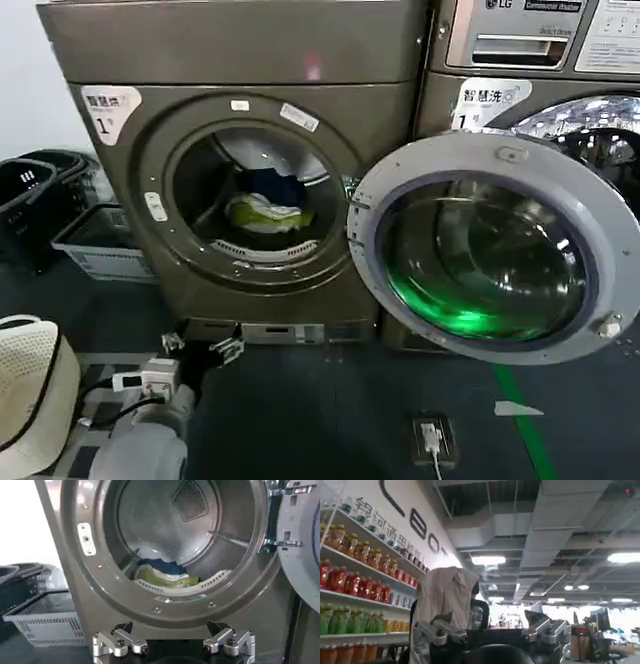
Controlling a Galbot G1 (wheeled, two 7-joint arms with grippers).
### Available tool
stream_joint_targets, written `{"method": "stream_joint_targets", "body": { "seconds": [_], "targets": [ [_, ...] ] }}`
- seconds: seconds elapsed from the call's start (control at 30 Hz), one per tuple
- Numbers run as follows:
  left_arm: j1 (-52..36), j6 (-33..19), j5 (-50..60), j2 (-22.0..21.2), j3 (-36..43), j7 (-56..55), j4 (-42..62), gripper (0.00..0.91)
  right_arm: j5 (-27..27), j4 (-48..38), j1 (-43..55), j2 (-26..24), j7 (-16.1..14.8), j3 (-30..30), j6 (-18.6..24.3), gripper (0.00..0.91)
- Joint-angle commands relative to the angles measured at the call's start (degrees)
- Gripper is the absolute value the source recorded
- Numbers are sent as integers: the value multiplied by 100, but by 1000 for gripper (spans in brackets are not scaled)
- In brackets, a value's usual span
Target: Grasp the clothes from the dryer.
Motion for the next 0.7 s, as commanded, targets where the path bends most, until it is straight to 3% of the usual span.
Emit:
{"method": "stream_joint_targets", "body": {
  "seconds": [0.03,0.7],
  "targets": [
    [7,281,-18,6,0,25,-20,907,22,-60,-35,-23,23,44,35,907],
    [7,281,-4,-6,15,29,28,907,14,-47,29,19,16,-21,25,907]
  ]
}}
